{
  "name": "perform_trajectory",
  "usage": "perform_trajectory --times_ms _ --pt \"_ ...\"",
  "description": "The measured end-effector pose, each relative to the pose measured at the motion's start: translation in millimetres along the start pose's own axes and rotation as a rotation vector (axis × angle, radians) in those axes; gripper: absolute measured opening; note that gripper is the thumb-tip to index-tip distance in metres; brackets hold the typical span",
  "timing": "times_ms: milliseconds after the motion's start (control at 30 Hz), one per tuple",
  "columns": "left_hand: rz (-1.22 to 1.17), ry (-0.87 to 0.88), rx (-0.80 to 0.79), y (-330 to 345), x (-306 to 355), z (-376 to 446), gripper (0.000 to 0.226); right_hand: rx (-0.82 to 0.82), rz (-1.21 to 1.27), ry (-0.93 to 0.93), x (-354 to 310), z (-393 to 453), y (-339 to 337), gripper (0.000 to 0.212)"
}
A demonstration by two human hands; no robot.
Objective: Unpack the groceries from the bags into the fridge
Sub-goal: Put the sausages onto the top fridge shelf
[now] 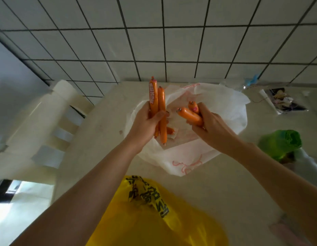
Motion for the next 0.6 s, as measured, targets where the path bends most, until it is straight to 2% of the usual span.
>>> perform_trajectory --times_ms 133,233,300,367,500,600 --pt "-0.053 -0.087 0.046 -12.1 -19.3 -24.9 0.016 -0.001 -0.015 0.018 -4.8 -4.1 12.8 0.033" --pt "-0.114 -0.193 0.061 -15.8 -27.1 -26.9 0.018 -0.017 -0.030 0.069 3.8 -2.7 18.1 0.027" --pt "-0.006 -0.250 0.042 -16.0 -29.7 -19.1 0.024 -0.056 -0.059 0.100 13.0 -0.4 19.0 0.022" --pt "0.116 -0.254 0.024 -16.3 -33.3 -4.2 0.020 -0.105 -0.123 0.117 22.7 3.4 17.8 0.015" --pt "0.237 -0.338 -0.062 -10.4 -44.1 36.2 0.009 -0.176 -0.311 0.137 43.0 17.5 17.9 0.012" --pt "0.180 -0.423 -0.192 0.6 -60.0 66.8 0.030 -0.193 -0.384 0.149 55.0 33.4 23.3 0.018"
Point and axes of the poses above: each hand's wrist, its own z-axis towards the middle knuckle, its own y-axis out of the palm, x = y × z, the point moved 3 cm from there along z, towards the middle knuckle, and after that the axes turned 10 degrees about -x, right-handed, at the moved point
